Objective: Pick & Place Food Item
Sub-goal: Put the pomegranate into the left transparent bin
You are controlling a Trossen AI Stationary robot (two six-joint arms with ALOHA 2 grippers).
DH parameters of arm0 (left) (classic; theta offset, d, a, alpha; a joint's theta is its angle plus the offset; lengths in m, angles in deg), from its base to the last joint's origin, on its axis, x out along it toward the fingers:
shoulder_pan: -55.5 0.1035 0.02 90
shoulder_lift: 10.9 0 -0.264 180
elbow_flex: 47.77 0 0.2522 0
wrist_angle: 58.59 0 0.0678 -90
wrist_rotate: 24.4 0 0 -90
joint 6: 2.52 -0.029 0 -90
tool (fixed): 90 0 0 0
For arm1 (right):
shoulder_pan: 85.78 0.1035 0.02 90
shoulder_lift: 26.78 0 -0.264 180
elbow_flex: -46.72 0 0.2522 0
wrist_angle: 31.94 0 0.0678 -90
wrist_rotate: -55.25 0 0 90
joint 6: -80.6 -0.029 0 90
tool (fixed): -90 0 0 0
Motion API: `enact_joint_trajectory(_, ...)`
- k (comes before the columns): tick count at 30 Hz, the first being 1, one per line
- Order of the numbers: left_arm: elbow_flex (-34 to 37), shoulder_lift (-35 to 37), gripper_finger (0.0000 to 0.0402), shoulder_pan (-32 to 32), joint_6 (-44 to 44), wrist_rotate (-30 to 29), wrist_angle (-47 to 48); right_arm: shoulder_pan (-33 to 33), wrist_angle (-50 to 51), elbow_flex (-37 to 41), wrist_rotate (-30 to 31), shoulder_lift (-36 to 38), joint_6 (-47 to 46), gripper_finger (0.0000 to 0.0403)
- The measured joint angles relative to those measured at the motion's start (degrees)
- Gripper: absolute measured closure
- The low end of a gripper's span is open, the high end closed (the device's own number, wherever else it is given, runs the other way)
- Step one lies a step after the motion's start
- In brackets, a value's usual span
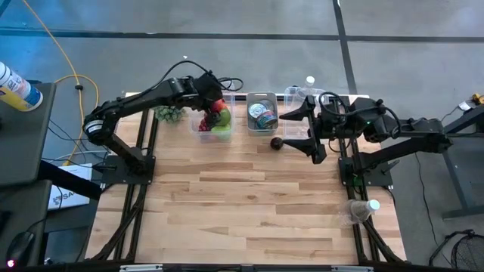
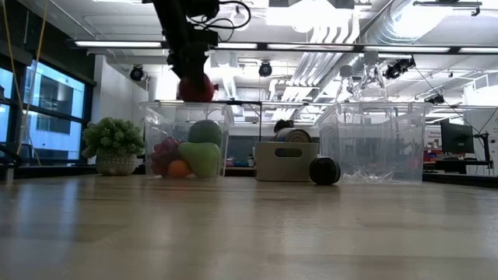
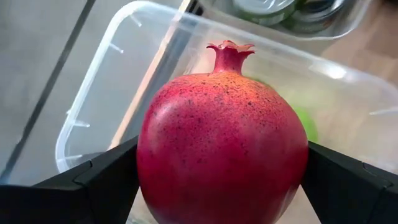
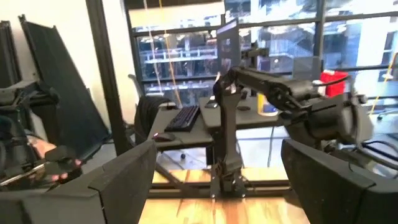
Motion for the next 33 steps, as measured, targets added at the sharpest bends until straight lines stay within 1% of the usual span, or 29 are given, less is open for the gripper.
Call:
enact_joint_trajectory(2, 0.0, 1.3, 0.0029, 1.3, 0.0, 3.4, -0.4, -1.0, -0.5, 0.0, -0.4, 0.4, 0.1, 0.0069)
enact_joint_trajectory(5, 0.0, 3.2, 0.0029, 4.2, 0.9, 10.4, -1.6, -2.4, 0.1, 0.0, -3.0, 0.8, 0.3, 0.0069)
enact_joint_trajectory(7, 0.0, 3.6, 0.0029, 6.1, 0.8, 14.0, -2.3, -3.3, 1.3, 0.0, -4.0, 0.7, 0.1, 0.0069)
enact_joint_trajectory(11, 0.0, 3.5, 0.0029, 8.6, -0.3, 19.3, -2.9, -5.2, 3.4, 0.0, -4.2, -0.2, 0.6, 0.0069)
enact_joint_trajectory(14, 0.1, 3.2, 0.0029, 8.8, 1.6, 22.9, -4.0, -7.3, 5.0, 0.0, -4.1, -1.1, 0.9, 0.0069)
enact_joint_trajectory(18, 0.2, 3.2, 0.0029, 7.9, 3.3, 23.6, -5.2, -9.2, 6.5, 0.0, -3.4, -3.2, 0.3, 0.0069)
enact_joint_trajectory(22, 0.3, 3.2, 0.0029, 7.1, 1.8, 23.0, -5.1, -12.6, 6.4, 0.0, 1.3, -6.8, 4.7, 0.0069)
enact_joint_trajectory(25, 0.3, 3.6, 0.0029, 6.8, 2.4, 22.9, -4.8, -15.9, 4.3, 0.0, 3.4, -10.8, 5.4, 0.0069)
enact_joint_trajectory(27, 0.3, 4.2, 0.0029, 6.8, 2.4, 22.9, -4.9, -17.6, 0.0, 0.0, 2.3, -14.4, 5.4, 0.0069)
enact_joint_trajectory(31, 0.3, 5.1, 0.0029, 6.8, 2.6, 22.9, -4.7, -19.9, -8.4, 0.0, -2.0, -21.9, 6.2, 0.0069)
enact_joint_trajectory(33, 0.3, 5.6, 0.0029, 6.8, 2.6, 22.9, -4.4, -20.7, -12.5, 0.0, -1.8, -25.2, 6.6, 0.0069)
